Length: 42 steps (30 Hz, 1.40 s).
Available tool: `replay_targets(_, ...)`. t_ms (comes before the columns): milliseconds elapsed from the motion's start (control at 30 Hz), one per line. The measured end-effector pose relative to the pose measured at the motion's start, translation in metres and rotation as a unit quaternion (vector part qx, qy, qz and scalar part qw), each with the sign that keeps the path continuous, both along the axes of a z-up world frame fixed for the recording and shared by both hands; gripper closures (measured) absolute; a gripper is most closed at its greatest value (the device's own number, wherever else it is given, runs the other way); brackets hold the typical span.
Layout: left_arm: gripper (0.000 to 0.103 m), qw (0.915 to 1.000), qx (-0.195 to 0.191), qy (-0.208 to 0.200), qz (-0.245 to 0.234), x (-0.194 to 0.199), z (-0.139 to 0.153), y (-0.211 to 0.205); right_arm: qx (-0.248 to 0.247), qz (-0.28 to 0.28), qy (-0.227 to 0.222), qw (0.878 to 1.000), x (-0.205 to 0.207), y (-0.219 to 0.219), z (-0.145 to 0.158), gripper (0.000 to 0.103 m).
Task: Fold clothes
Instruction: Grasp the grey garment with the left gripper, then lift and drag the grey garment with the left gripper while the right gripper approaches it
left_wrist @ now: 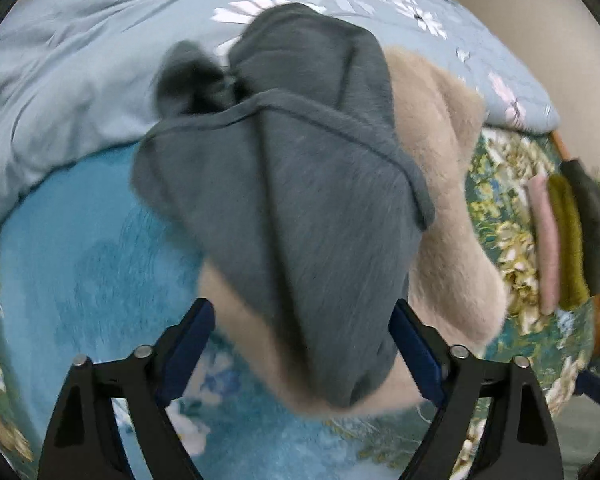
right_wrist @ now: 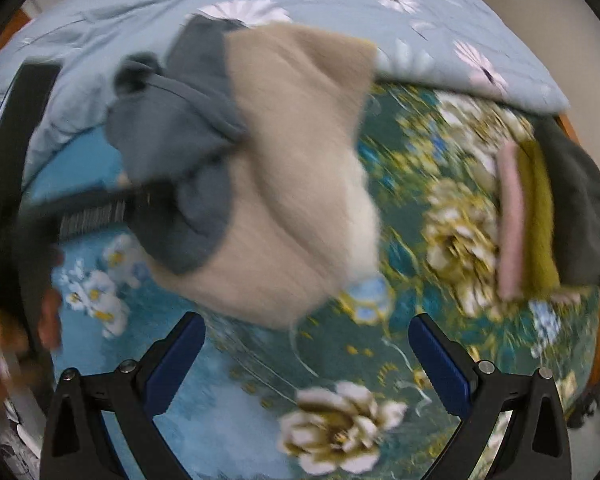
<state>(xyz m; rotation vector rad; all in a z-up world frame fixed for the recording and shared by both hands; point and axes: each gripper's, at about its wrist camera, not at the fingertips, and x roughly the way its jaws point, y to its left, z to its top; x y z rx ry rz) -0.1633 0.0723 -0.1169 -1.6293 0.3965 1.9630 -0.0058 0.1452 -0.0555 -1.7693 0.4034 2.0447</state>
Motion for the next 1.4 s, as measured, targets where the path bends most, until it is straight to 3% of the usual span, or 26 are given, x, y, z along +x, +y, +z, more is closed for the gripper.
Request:
replay_targets(33,0.040,0.9998,-0.016,0.002,-0.008,-0.001,-0.003,0.007,0.002,-0.006,-0.006,1.000,0.009,0.005,0.001,0.000)
replay_targets(67,0.050,0.9997,-0.022,0.004,-0.010,-0.002,-0.002,0.009,0.003,-0.010,-0.009,1.000,0.015,0.009,0.003,0.000)
replay_targets(133,0.087,0.9994,-0.032,0.009,-0.013,-0.004,0.001,0.011,0.007,-0.016,-0.012,1.000,0.028,0.015,0.010,0.000)
replay_targets(200,0.091,0.9995,-0.022,0.023,0.006,-0.006,0.014,0.000,0.010,-0.017,-0.010,1.000,0.033,0.018,0.015,0.000)
replay_targets(300,0.093,0.9957,0.000,0.073,0.057,-0.014,0.050,-0.037,0.013,-0.016,-0.002,1.000,0.039,0.018,0.025,0.000)
replay_targets(433,0.094,0.9777,0.011,0.145,0.152,-0.032,0.110,-0.117,0.012,-0.009,0.014,1.000,0.043,0.008,0.037,0.000)
replay_targets(633,0.095,0.9602,0.036,0.182,0.209,-0.018,0.172,-0.210,-0.012,0.003,0.042,0.999,0.043,-0.022,0.045,0.000)
replay_targets(700,0.095,0.9567,0.043,0.179,0.226,-0.004,0.174,-0.230,-0.020,0.014,0.050,0.998,0.044,-0.035,0.048,0.000)
replay_targets(867,0.095,0.9381,0.052,0.125,0.319,0.034,0.160,-0.320,-0.033,0.031,0.068,0.997,0.055,-0.060,0.058,0.000)
replay_targets(1067,0.095,0.9466,0.002,0.084,0.311,0.126,0.132,-0.354,-0.064,0.030,0.072,0.995,0.079,-0.069,0.055,0.000)
replay_targets(1233,0.095,0.9427,-0.018,0.043,0.330,0.190,0.113,-0.368,-0.112,0.034,0.079,0.990,0.090,-0.077,0.047,0.000)
replay_targets(1400,0.095,0.9507,-0.067,0.055,0.298,0.232,0.113,-0.353,-0.171,0.037,0.088,0.981,0.084,-0.084,0.038,0.000)
